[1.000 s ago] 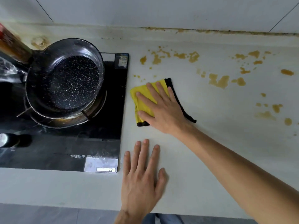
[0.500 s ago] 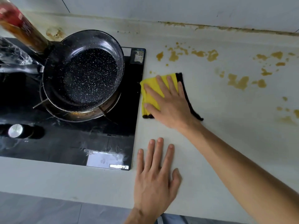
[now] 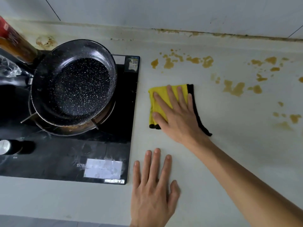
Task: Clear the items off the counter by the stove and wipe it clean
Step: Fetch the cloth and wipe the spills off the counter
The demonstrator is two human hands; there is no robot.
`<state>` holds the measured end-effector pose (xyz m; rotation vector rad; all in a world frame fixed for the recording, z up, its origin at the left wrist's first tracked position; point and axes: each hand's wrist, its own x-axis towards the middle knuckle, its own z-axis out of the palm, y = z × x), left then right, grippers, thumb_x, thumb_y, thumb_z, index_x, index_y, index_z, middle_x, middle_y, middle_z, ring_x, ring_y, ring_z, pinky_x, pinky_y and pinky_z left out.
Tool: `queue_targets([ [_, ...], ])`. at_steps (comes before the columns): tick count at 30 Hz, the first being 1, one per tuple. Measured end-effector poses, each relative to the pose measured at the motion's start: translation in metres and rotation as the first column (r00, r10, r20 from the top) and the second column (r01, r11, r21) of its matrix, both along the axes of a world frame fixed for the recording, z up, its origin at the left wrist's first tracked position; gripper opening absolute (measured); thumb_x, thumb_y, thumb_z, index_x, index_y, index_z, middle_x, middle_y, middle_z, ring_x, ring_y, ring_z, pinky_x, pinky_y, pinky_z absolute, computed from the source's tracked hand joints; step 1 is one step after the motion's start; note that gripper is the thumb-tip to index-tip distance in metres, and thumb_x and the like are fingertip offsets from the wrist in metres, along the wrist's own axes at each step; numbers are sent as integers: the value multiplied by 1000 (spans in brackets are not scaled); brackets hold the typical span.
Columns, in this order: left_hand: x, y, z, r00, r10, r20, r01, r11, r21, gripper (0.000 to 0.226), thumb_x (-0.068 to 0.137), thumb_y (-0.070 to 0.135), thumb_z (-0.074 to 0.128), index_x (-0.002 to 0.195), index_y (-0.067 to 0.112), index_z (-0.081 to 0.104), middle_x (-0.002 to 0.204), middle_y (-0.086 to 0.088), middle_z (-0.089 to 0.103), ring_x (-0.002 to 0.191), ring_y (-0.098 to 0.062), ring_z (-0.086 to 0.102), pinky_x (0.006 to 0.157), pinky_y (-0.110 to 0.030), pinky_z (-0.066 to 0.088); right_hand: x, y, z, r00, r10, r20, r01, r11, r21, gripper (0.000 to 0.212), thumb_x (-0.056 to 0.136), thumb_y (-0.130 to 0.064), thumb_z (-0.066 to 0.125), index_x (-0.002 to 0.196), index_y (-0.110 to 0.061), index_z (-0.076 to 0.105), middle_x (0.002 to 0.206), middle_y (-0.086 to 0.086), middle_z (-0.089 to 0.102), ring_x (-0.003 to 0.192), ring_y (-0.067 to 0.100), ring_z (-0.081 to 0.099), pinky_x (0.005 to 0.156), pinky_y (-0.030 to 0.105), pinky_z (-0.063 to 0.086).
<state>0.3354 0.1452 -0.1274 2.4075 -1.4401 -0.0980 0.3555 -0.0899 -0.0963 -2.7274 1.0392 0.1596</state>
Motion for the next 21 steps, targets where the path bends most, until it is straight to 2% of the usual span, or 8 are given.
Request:
queue_targets([
  [5, -1, 0, -1, 1000, 18, 23, -18, 1000, -19, 82, 79, 44, 66, 157, 27, 49, 172, -5, 31, 159, -28, 31, 127, -56, 24, 69, -54, -2, 998, 34, 51, -37, 997, 67, 66, 102, -68, 25, 163, -49, 7, 175, -6, -7, 161, 26, -12, 128, 53, -6],
  [10, 1, -3, 1, 1000, 8, 13, -8, 999, -31, 81, 78, 45, 68, 155, 28, 52, 171, -4, 34, 158, -28, 34, 127, -55, 26, 57, -110, -4, 995, -101, 25, 100, 993, 62, 68, 100, -72, 23, 162, -50, 6, 175, -6, -7, 161, 24, -11, 128, 50, -8],
  [13, 1, -1, 3, 1000, 5, 4, -5, 1000, -23, 79, 77, 45, 68, 153, 27, 55, 170, -4, 36, 158, -28, 35, 127, -55, 26, 16, -104, -5, 986, -166, 24, 166, 986, 19, 68, 101, -70, 24, 163, -47, 8, 175, -2, -4, 161, 27, -6, 129, 52, -3],
  [16, 1, -4, 5, 1000, -3, -4, 3, 1000, -17, 77, 74, 45, 68, 149, 27, 61, 168, -5, 41, 155, -28, 40, 125, -54, 30, -18, -69, -5, 989, -149, 18, 150, 988, -34, 69, 101, -68, 26, 164, -45, 10, 175, 1, -1, 161, 29, -2, 129, 54, 2],
  [19, 6, -12, 14, 999, 17, -32, -18, 1000, -22, 72, 71, 46, 70, 141, 28, 67, 160, -5, 50, 146, -30, 50, 116, -54, 38, -30, -41, -12, 993, -120, 17, 121, 991, -59, 69, 100, -68, 26, 164, -45, 11, 175, 1, -1, 161, 30, -2, 128, 55, 2],
  [21, 19, -30, 23, 999, 1, -49, -4, 998, -60, 64, 77, 43, 69, 139, 25, 67, 156, -6, 53, 141, -33, 53, 109, -52, 42, -26, -42, -15, 992, -123, 29, 124, 991, -48, 70, 99, -68, 26, 164, -46, 10, 175, 1, -2, 161, 30, -4, 128, 56, 1],
])
